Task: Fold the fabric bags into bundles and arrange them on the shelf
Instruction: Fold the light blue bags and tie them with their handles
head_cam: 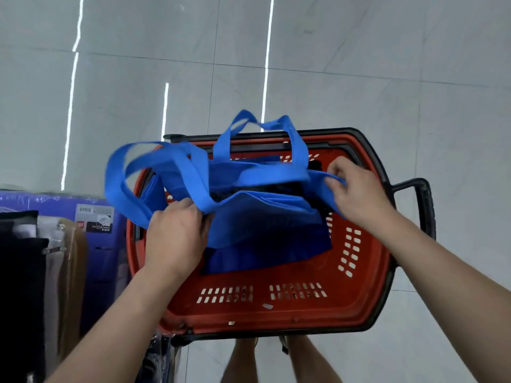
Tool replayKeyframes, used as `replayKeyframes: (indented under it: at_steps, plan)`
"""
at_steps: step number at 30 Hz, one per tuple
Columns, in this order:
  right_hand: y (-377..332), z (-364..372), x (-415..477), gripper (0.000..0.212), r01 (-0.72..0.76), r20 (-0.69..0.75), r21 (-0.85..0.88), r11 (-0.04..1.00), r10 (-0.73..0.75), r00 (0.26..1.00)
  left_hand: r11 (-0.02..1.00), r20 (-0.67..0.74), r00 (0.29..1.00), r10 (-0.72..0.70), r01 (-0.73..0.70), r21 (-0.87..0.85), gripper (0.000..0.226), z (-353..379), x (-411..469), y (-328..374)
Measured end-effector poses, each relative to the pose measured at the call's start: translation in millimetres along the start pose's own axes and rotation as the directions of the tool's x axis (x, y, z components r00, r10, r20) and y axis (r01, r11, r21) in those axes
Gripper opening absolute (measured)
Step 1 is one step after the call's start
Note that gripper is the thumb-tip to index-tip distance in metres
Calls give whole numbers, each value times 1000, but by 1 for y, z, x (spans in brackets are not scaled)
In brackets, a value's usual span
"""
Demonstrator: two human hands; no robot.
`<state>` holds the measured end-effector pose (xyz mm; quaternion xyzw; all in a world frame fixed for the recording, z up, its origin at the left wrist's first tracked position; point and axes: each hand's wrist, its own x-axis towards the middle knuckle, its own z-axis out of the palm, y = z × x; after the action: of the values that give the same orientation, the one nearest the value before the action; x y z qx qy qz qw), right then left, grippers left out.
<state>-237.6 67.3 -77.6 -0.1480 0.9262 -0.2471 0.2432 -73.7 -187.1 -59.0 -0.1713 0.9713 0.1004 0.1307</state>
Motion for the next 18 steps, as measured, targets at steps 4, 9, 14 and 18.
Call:
replayKeyframes:
  at_steps: [4, 9, 14, 18]
  plan:
    - [-48, -90, -29, 16, 9, -87, 115, 993, 1, 996, 983, -19, 994, -109, 105, -150, 14, -20, -8, 9]
    - [-116, -199, -59, 18, 26, -139, 248, 968, 9, 990, 979, 16, 998, -63, 65, -195, 15, -65, -11, 34]
    - [-167, -280, -101, 30, -24, -132, 430, 903, 89, 987, 851, -67, 997, 37, -66, -521, 47, -158, -43, 87]
    - [-202, -338, -137, 29, -51, -118, 711, 701, 191, 974, 804, -90, 931, 354, -352, -480, 91, -211, -92, 128]
